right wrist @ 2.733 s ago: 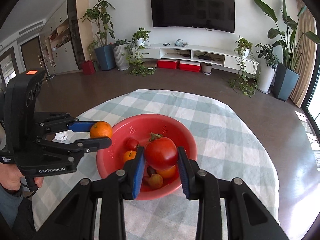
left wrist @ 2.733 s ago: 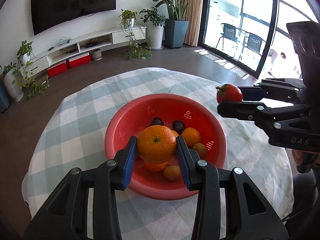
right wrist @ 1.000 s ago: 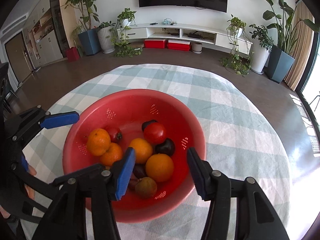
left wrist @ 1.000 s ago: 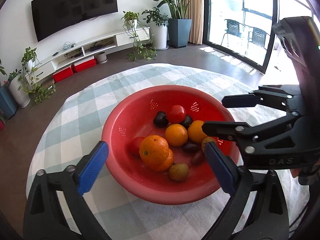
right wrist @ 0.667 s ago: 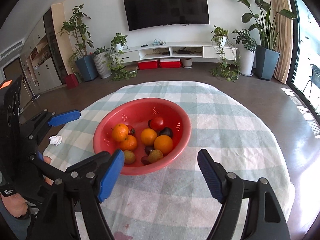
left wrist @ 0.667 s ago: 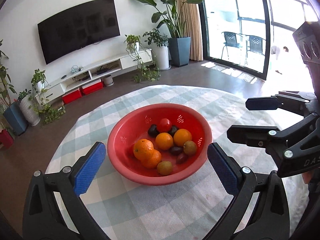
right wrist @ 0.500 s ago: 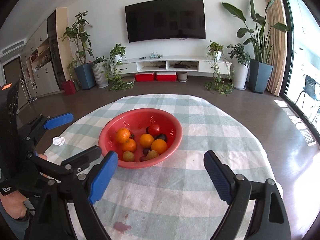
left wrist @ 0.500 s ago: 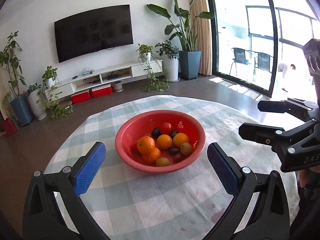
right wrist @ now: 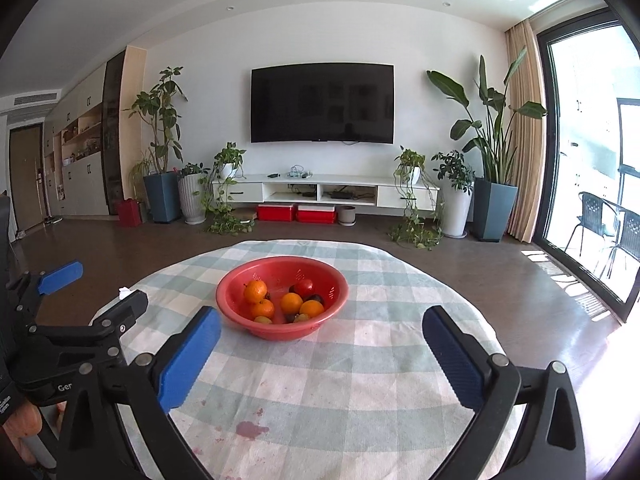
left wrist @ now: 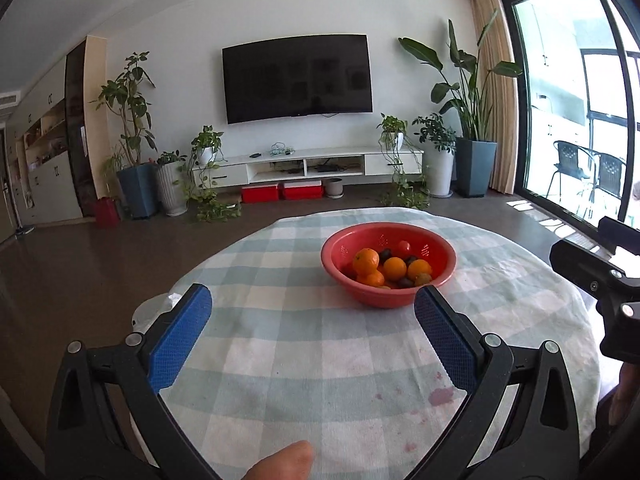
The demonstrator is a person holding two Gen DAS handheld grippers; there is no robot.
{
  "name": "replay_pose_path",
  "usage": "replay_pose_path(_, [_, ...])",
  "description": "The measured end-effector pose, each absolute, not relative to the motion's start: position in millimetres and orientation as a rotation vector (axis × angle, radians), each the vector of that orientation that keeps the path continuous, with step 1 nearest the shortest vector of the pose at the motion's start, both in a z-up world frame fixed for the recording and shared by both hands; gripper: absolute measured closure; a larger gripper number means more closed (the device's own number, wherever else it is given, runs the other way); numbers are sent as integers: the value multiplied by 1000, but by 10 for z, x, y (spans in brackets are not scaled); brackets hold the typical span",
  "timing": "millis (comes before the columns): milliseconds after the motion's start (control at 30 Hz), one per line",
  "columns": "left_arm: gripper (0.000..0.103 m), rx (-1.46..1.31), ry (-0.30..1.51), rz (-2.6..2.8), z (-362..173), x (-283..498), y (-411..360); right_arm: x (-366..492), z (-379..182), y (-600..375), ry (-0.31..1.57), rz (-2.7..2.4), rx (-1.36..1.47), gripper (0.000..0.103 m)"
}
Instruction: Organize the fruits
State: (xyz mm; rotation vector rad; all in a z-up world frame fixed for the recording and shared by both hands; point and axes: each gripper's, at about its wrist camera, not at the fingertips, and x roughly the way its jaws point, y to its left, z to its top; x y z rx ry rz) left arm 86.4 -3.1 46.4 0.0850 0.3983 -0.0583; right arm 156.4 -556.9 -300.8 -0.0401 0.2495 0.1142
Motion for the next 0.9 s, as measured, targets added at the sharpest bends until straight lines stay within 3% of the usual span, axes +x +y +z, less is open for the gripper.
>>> replay_pose_path(400, [0,97,513,-104,157,682,-66,1554,-3480,-5607,426,78,27,0])
replay_pose_path(900, [0,88,588,-94,44,822,-40,1542,-3637,-5542,440,99,18,0])
